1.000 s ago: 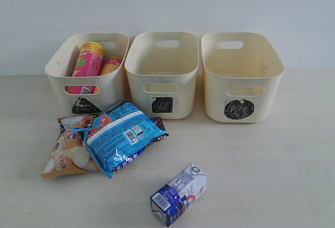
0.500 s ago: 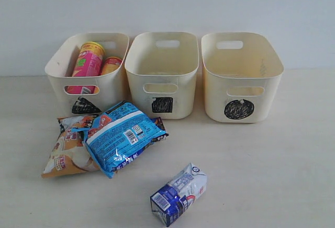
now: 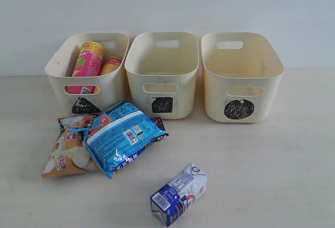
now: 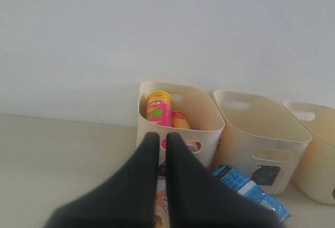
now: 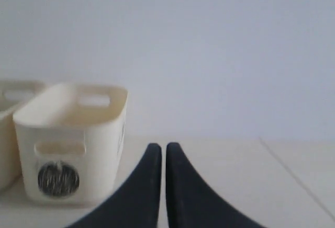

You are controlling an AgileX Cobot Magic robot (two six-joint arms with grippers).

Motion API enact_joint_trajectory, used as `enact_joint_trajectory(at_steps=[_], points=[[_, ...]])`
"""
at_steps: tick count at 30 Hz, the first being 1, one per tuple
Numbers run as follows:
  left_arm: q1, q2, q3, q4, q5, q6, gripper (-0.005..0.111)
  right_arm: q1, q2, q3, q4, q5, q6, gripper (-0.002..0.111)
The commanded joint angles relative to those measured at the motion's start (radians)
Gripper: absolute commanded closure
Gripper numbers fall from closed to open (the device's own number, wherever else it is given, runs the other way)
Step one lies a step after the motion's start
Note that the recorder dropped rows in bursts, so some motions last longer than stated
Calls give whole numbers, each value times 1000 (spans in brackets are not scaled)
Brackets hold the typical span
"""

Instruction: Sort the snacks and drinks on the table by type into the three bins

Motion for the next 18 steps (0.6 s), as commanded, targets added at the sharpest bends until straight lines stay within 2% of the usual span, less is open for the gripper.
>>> enact_joint_trajectory(at_steps=[1, 5, 7, 9, 11, 13, 16, 18], points=[[-6, -1, 4, -5, -1, 6, 102, 3, -5, -2, -13, -308, -8, 107], [-6, -1, 4, -5, 1, 6, 102, 3, -5, -2, 25, -720, 32, 107], [-6, -1, 4, -5, 1, 6, 102, 3, -5, -2, 136, -786, 156, 107], [-6, -1, 4, -5, 3, 6, 102, 3, 32, -47, 289, -739, 173, 107], [-6, -1, 4, -5, 3, 6, 102, 3, 94, -98, 338, -676, 136, 107], [-6, -1, 4, -5, 3, 6, 102, 3, 174, -143, 247, -628, 128, 107], [-6, -1, 4, -5, 8, 6, 102, 3, 353, -235, 15, -617, 128, 107], [-6, -1, 4, -5, 8, 6, 102, 3, 470, -319, -31, -611, 142, 107]])
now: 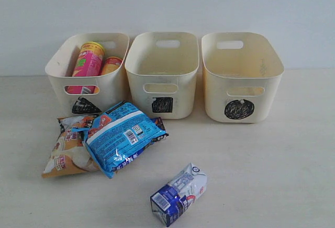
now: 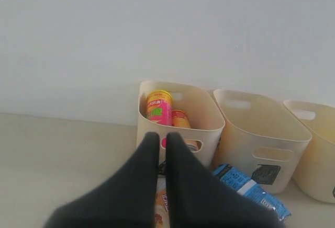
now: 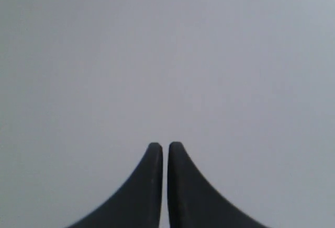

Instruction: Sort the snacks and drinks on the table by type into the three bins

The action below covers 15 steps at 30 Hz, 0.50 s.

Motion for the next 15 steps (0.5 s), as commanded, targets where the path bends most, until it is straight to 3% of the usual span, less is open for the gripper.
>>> enact_joint_trajectory(at_steps=[1, 4, 9, 11, 15], points=[[-6, -1, 4, -5, 4, 6, 102, 3, 267, -187, -179, 51, 23, 107], [-6, -1, 4, -5, 4, 6, 102, 3, 422, -346, -179, 206, 111, 107], [-6, -1, 4, -5, 6, 6, 102, 3, 564, -575, -191, 683, 267, 107], [-6, -1, 4, -5, 8, 6, 102, 3, 589, -649, -184, 886, 279, 107], [-6, -1, 4, -5, 11, 6, 102, 3, 631, -726, -92, 1095, 189, 107]])
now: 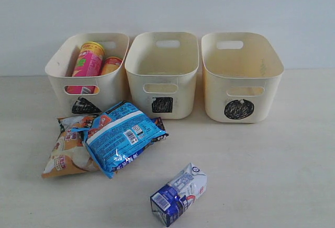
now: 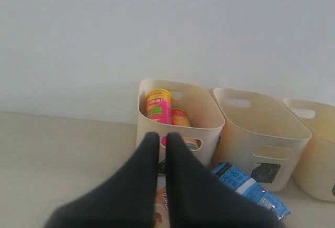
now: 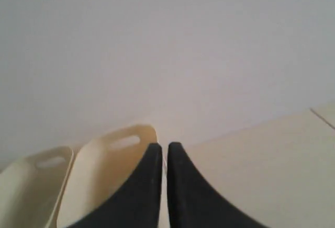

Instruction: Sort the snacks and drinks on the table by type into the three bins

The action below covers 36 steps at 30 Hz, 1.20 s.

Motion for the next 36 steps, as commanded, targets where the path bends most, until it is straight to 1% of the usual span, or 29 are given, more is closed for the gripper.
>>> enact_joint_trajectory(at_steps=[1, 4, 5, 8, 11, 13, 15, 16, 18, 21, 23, 26, 28, 29, 31, 33, 34, 35, 36], points=[[-6, -1, 4, -5, 7, 6, 102, 3, 45, -78, 145, 265, -150, 107], [-6, -1, 4, -5, 7, 6, 102, 3, 72, -79, 403, 372, -430, 107], [-6, -1, 4, -5, 7, 6, 102, 3, 91, -79, 520, 419, -555, 107], [-6, -1, 4, -5, 7, 6, 102, 3, 131, -79, 750, 547, -770, 107], [-6, -1, 4, -5, 7, 6, 102, 32, 156, -79, 935, 646, -881, 107], [-6, -1, 4, -5, 7, 6, 102, 84, 180, -79, 985, 706, -939, 107], [-6, -1, 4, -5, 9, 6, 102, 158, 215, -79, 957, 763, -935, 107], [-6, -1, 4, -5, 9, 6, 102, 205, 237, -79, 915, 771, -899, 107], [-6, -1, 4, -5, 9, 6, 102, 304, 278, -79, 798, 754, -783, 107], [-6, -1, 4, -5, 9, 6, 102, 483, 340, -79, 577, 698, -610, 107], [-6, -1, 4, -5, 9, 6, 102, 583, 386, -79, 425, 675, -495, 107], [-6, -1, 4, -5, 12, 6, 102, 676, 474, -100, 247, 687, -347, 106], [-6, -1, 4, -5, 12, 6, 102, 708, 536, -132, 198, 700, -302, 98], [-6, -1, 4, -5, 12, 6, 102, 720, 565, -152, 191, 702, -302, 91], [-6, -1, 4, -5, 12, 6, 102, 731, 612, -188, 183, 700, -295, 70], [-6, -1, 4, -5, 14, 6, 102, 731, 661, -227, 176, 682, -217, 43], [-6, -1, 4, -5, 14, 6, 102, 731, 679, -239, 166, 668, -174, 33], [-6, -1, 4, -5, 14, 6, 102, 731, 706, -258, 145, 660, -109, 24], [-6, -1, 4, -5, 14, 6, 102, 731, 725, -269, 132, 657, -66, 22]])
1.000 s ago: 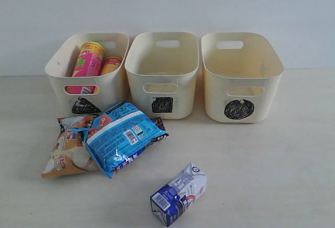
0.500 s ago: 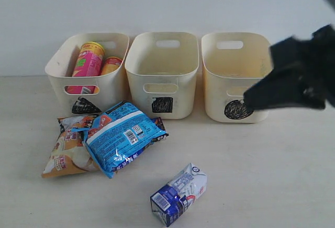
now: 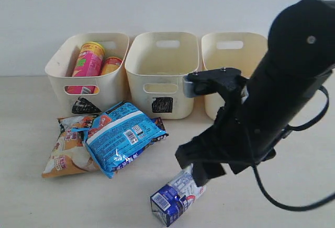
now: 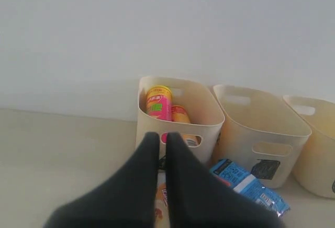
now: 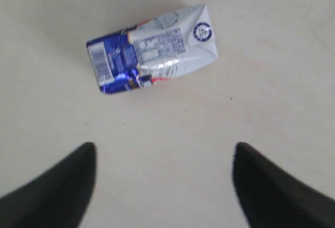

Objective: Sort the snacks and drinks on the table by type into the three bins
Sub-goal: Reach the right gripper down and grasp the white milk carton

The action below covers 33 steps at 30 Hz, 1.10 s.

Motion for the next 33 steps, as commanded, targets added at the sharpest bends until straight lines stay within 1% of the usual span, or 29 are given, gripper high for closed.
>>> enact_joint_trajectory(at_steps=[1, 3, 5, 9, 10, 13, 15, 21, 27, 28, 29, 32, 33], points=[[-6, -1, 4, -5, 3, 6, 102, 2, 88, -62, -70, -28, 204, 23], [-6, -1, 4, -5, 3, 6, 102, 2, 132, -81, -94, -30, 324, 26], [-6, -1, 4, -5, 3, 6, 102, 3, 177, -88, -97, -38, 400, 26], [-6, -1, 4, -5, 3, 6, 102, 21, 233, -98, -97, -50, 505, 26], [-6, -1, 4, -5, 3, 6, 102, 26, 243, -98, -94, -66, 526, 26], [-6, -1, 4, -5, 3, 6, 102, 40, 253, -100, -96, -190, 682, 26], [-6, -1, 4, -5, 3, 6, 102, 40, 264, -100, -90, -227, 770, 26], [-6, -1, 4, -5, 3, 6, 102, 40, 350, -100, -83, -170, 788, 26], [-6, -1, 4, -5, 3, 6, 102, 40, 406, -100, -57, -222, 775, 26], [-6, -1, 4, -5, 3, 6, 102, 40, 406, -100, -57, -225, 763, 28], [-6, -1, 4, -5, 3, 6, 102, 40, 406, -100, -54, -225, 760, 33], [-6, -1, 4, -5, 3, 6, 102, 40, 406, -100, -53, -228, 753, 56], [-6, -1, 4, -5, 3, 6, 102, 40, 406, -100, -53, -228, 742, 67]])
